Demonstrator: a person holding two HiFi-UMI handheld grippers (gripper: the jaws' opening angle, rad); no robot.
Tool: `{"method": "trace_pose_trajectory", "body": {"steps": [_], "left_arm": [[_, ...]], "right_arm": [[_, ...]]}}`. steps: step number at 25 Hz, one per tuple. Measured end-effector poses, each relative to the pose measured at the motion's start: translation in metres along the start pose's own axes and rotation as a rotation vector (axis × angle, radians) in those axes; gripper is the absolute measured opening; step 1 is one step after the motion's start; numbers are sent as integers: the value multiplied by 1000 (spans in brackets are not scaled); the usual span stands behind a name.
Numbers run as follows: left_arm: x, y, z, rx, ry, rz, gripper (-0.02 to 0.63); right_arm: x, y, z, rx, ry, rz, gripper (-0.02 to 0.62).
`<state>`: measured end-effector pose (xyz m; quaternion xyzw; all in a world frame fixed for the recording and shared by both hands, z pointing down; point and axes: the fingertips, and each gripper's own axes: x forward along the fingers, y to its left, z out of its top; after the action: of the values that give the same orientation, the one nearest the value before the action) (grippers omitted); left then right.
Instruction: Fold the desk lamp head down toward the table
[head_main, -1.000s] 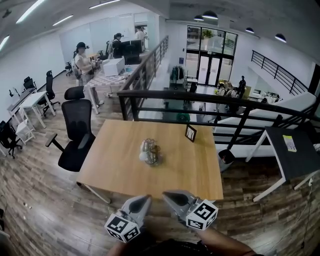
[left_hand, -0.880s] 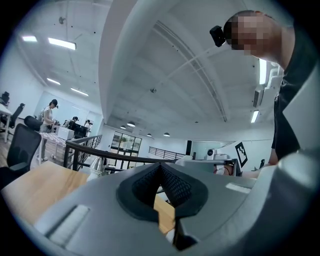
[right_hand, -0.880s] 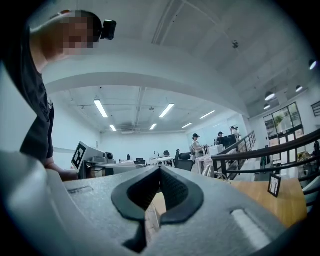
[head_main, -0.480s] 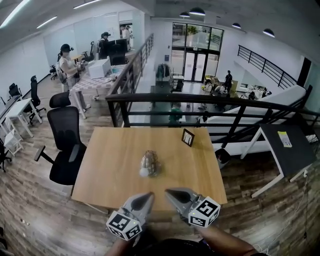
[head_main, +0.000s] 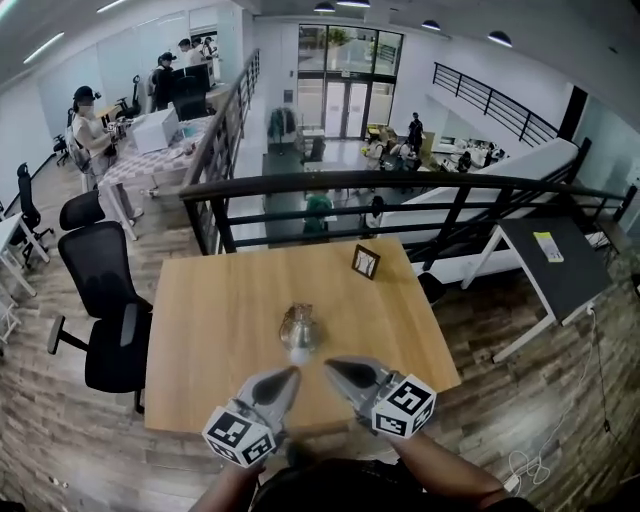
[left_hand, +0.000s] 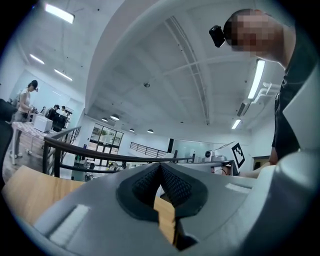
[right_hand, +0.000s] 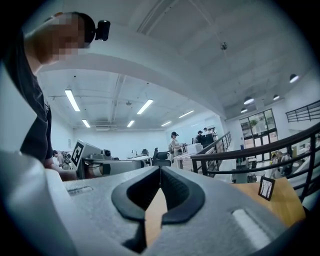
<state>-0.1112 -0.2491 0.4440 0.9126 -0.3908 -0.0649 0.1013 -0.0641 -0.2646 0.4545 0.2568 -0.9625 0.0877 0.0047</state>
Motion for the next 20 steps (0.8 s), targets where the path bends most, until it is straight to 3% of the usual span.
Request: {"method": "trace_pose_trajectory", "body": {"steps": [8, 15, 20], "left_arm": [[-6, 41, 5, -5, 17, -82, 2], [-5, 61, 3, -35, 19, -78, 2], [0, 71, -1, -45, 29, -68, 2]], "right_arm": [[35, -17, -18, 28, 44, -121, 94], [56, -36, -30, 51, 86, -166, 182], [72, -58, -45, 77, 138, -174, 193]]}}
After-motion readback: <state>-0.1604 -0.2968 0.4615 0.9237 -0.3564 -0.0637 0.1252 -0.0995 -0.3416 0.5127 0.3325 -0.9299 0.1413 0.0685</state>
